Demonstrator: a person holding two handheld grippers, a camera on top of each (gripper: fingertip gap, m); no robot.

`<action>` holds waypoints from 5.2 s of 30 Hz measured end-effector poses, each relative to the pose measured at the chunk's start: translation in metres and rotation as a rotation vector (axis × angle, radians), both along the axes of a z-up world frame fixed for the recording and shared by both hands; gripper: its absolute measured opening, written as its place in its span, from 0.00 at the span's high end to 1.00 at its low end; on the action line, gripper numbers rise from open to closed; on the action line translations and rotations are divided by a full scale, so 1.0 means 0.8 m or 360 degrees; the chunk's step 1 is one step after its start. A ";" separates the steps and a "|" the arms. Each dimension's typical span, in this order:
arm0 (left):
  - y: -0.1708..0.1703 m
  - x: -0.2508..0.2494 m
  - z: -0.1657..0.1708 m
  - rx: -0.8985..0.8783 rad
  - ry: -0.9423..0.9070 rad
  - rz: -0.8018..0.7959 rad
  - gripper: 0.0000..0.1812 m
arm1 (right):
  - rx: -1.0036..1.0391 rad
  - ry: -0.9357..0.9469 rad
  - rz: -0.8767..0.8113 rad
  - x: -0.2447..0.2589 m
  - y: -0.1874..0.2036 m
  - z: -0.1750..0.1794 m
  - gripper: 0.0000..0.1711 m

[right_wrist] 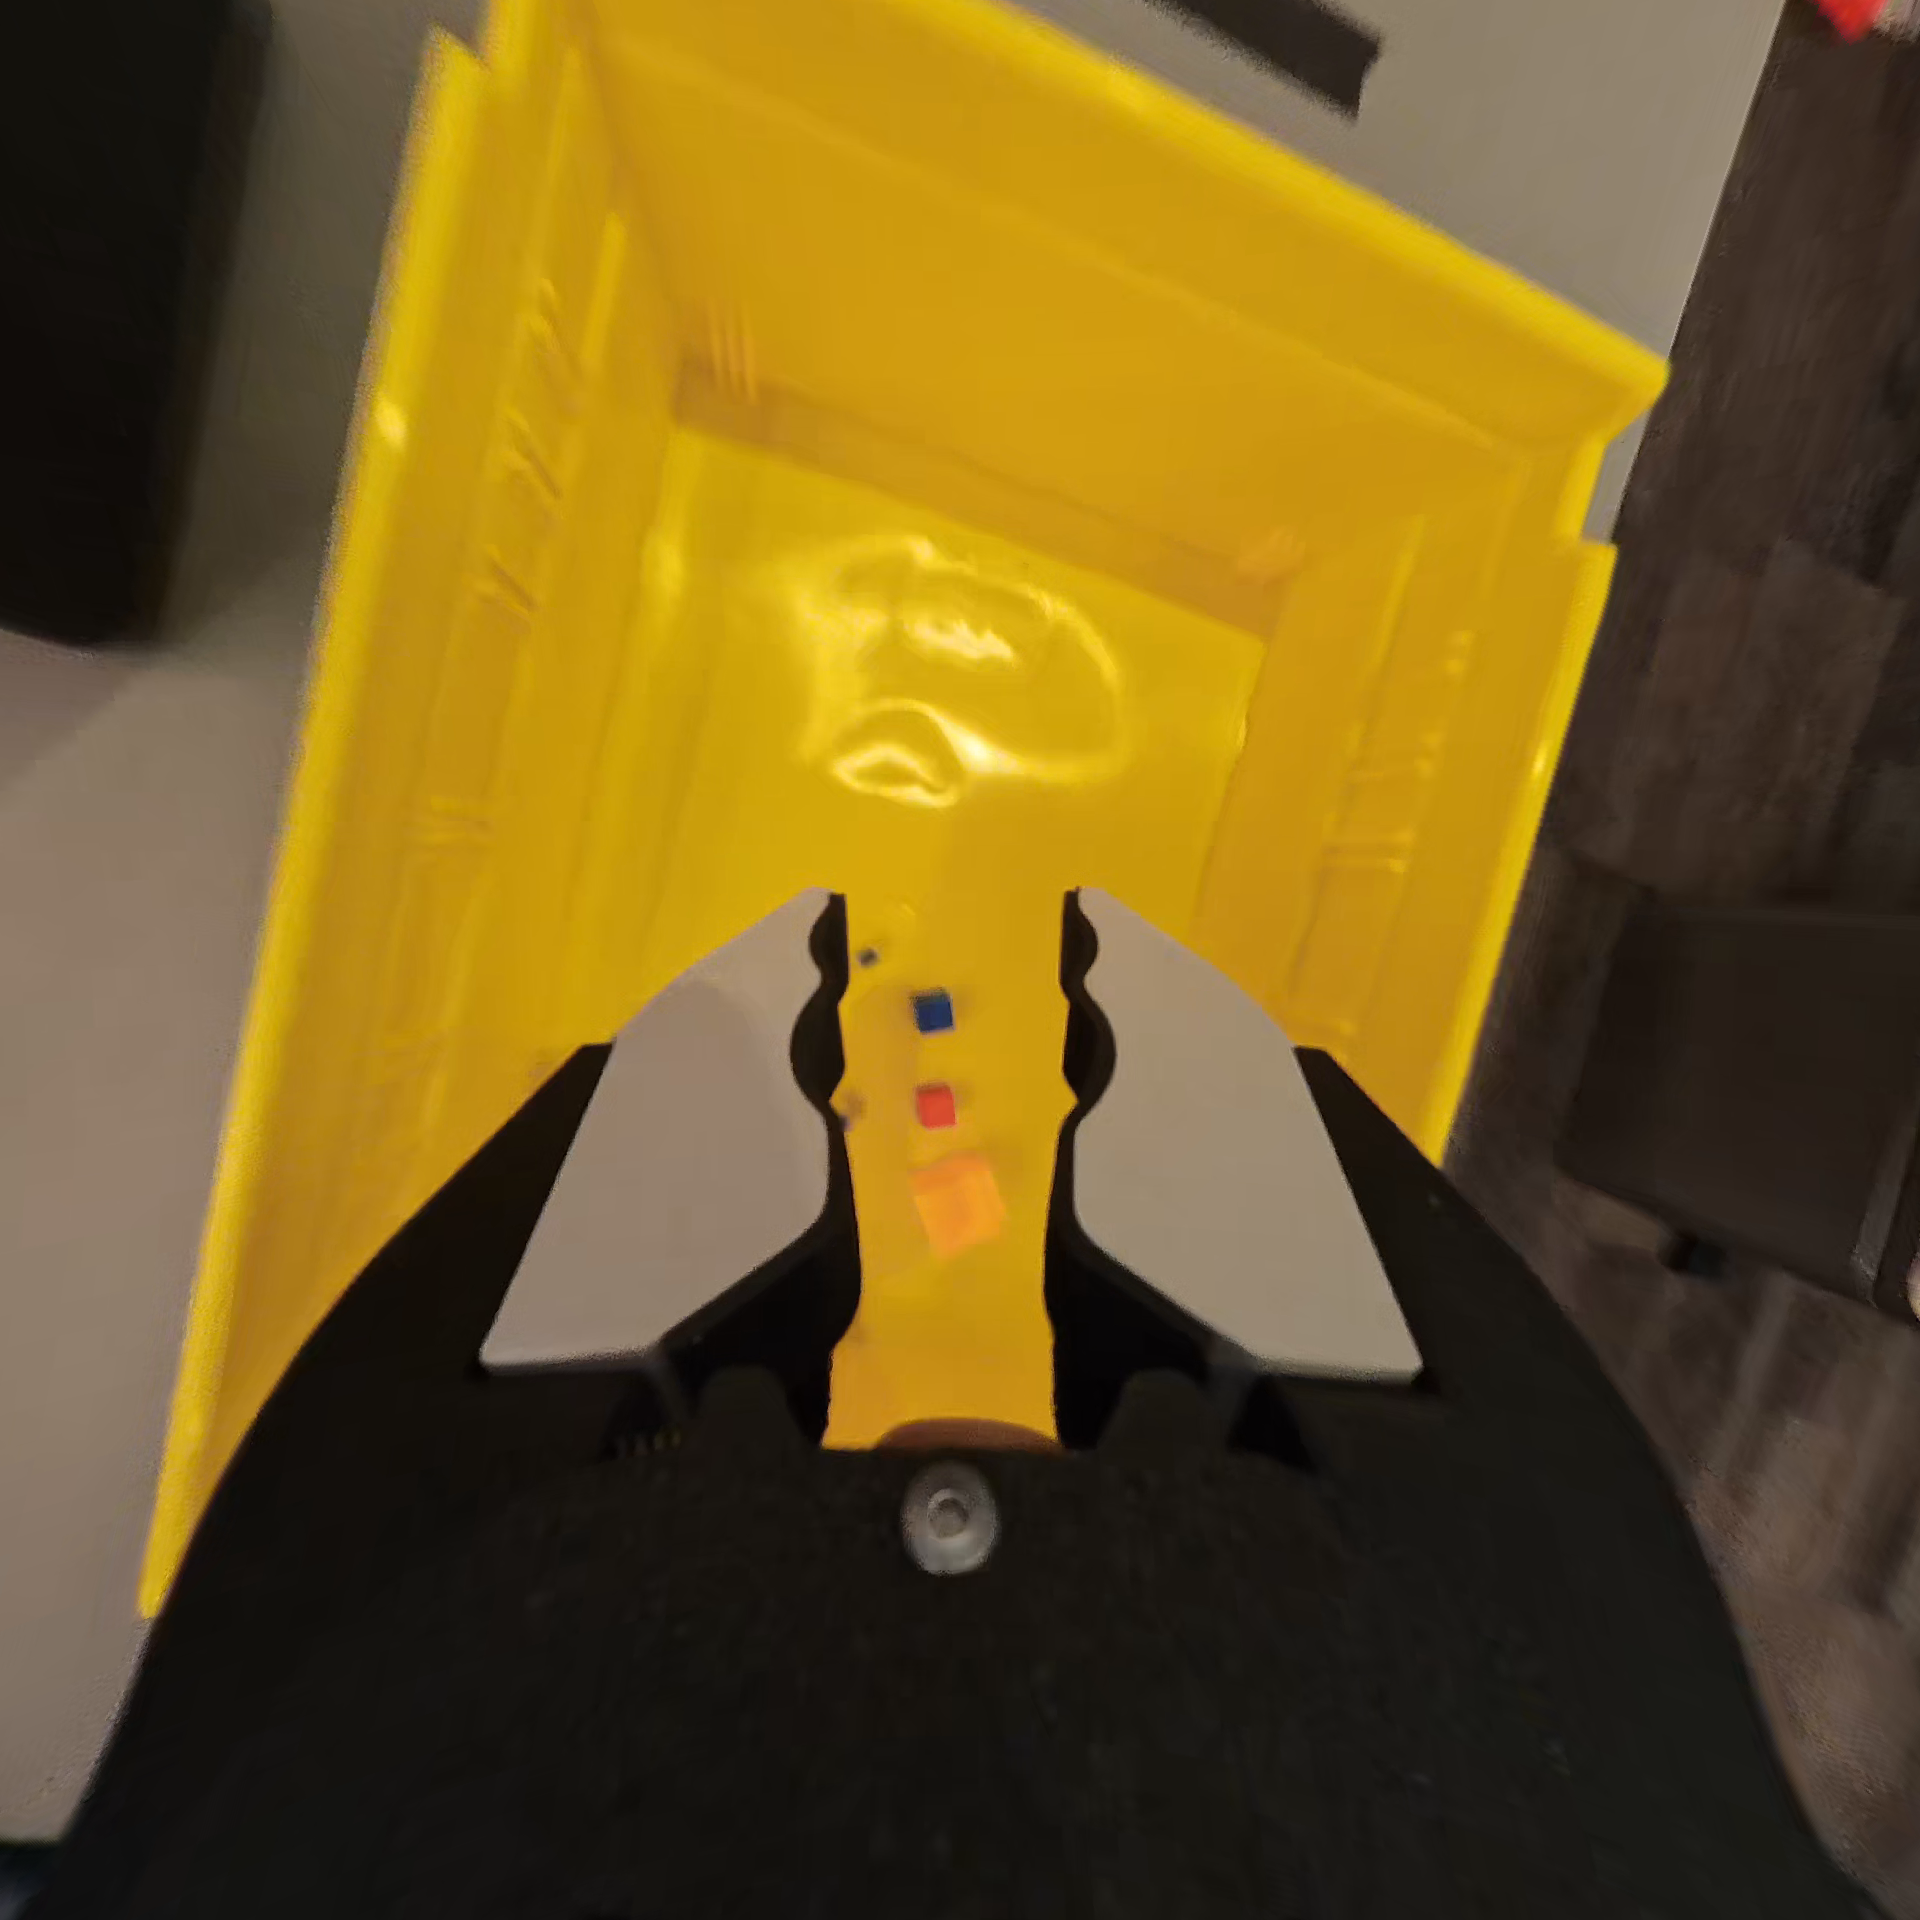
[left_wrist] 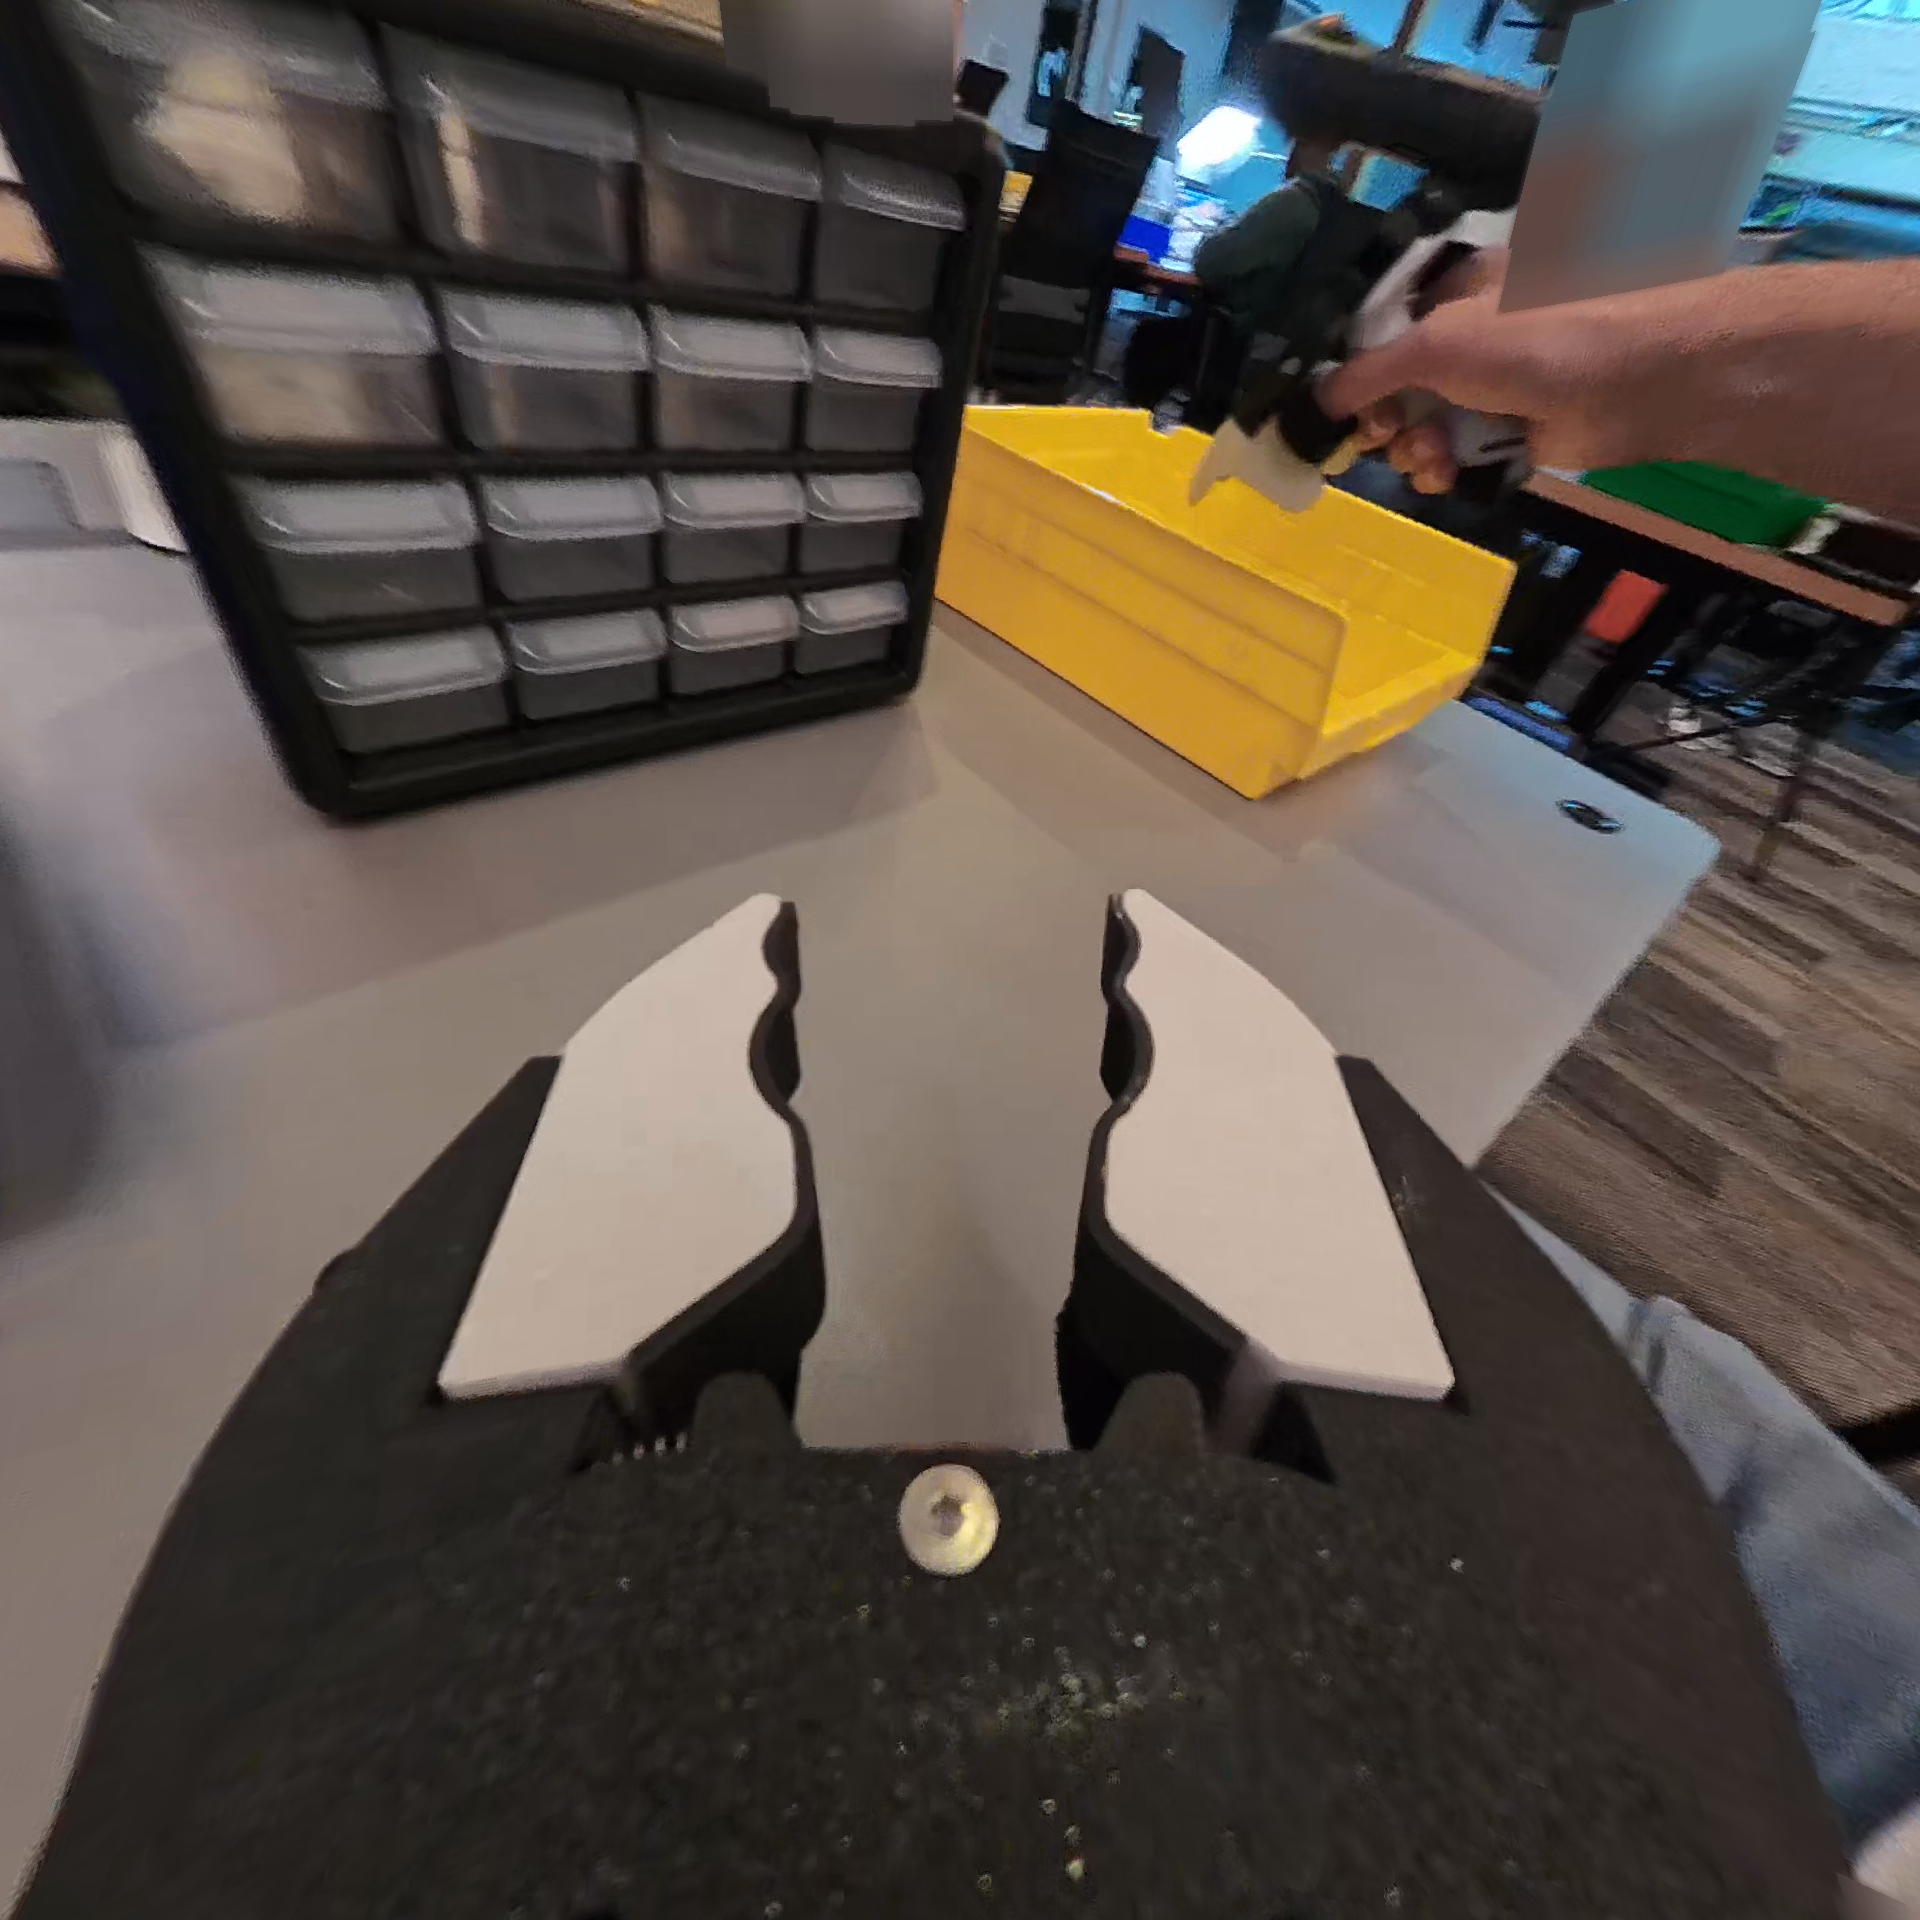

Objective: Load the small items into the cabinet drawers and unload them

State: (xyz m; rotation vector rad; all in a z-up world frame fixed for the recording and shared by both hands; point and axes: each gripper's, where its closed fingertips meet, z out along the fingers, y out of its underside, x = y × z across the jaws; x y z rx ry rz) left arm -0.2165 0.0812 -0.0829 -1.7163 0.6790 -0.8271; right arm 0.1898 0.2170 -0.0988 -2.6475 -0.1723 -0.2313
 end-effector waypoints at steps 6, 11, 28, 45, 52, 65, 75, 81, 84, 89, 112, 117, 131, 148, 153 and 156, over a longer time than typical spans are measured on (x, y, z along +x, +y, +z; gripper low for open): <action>0.030 -0.037 -0.003 -0.0035 -0.0001 0.0232 0.64 | 0.0730 0.0326 0.0071 -0.045 -0.056 0.046 0.78; 0.069 -0.106 0.004 -0.0004 -0.0029 0.0540 0.63 | 0.1245 0.0439 0.0006 -0.062 -0.147 0.042 0.75; 0.109 -0.196 -0.021 -0.0012 0.0048 0.0820 0.57 | 0.1362 0.0440 0.0037 -0.083 -0.192 -0.008 0.71; 0.112 -0.196 -0.026 -0.0131 -0.0061 0.0803 0.57 | 0.1255 0.0273 0.0073 -0.079 -0.188 -0.027 0.71; 0.107 -0.177 -0.030 -0.0084 0.0039 0.0752 0.57 | 0.1294 0.0292 0.0044 -0.072 -0.192 -0.015 0.71; 0.107 -0.197 -0.038 -0.0176 -0.0004 0.0785 0.58 | 0.1282 0.0301 0.0080 -0.082 -0.181 -0.017 0.72; 0.101 -0.166 -0.035 -0.0113 0.0073 0.0699 0.57 | 0.1236 0.0264 0.0110 -0.084 -0.193 -0.023 0.71; 0.058 -0.068 -0.021 -0.0134 0.0082 0.0427 0.56 | 0.1301 0.0309 -0.0005 -0.057 -0.202 -0.010 0.70; 0.015 0.052 0.009 -0.0200 -0.0043 0.0121 0.56 | 0.1328 0.0188 -0.0051 -0.027 -0.212 -0.001 0.69; -0.015 0.254 -0.005 -0.0224 0.0139 -0.0133 0.58 | 0.1266 0.0020 -0.0130 0.019 -0.232 -0.003 0.65; 0.008 0.313 -0.057 -0.0117 0.0561 0.0229 0.98 | 0.1047 0.0428 -0.0681 0.008 -0.282 -0.033 0.94; -0.047 0.244 -0.032 -0.0032 0.0586 0.0131 0.99 | 0.1076 0.0311 -0.0709 -0.077 -0.355 -0.009 0.94; -0.070 -0.055 -0.042 -0.0114 0.0591 0.0753 0.98 | 0.0994 0.0419 -0.0065 -0.333 -0.281 -0.029 0.96; -0.034 -0.226 -0.018 -0.0368 0.0124 0.0744 0.61 | 0.1198 0.0628 0.0427 -0.348 -0.329 0.010 0.77; 0.113 -0.403 -0.074 -0.0503 0.0651 0.1147 0.55 | 0.1211 0.0423 0.0549 -0.382 -0.340 -0.006 0.75; 0.174 -0.405 -0.056 -0.0519 0.0298 0.0990 0.54 | 0.1168 0.0505 0.0721 -0.438 -0.350 -0.009 0.75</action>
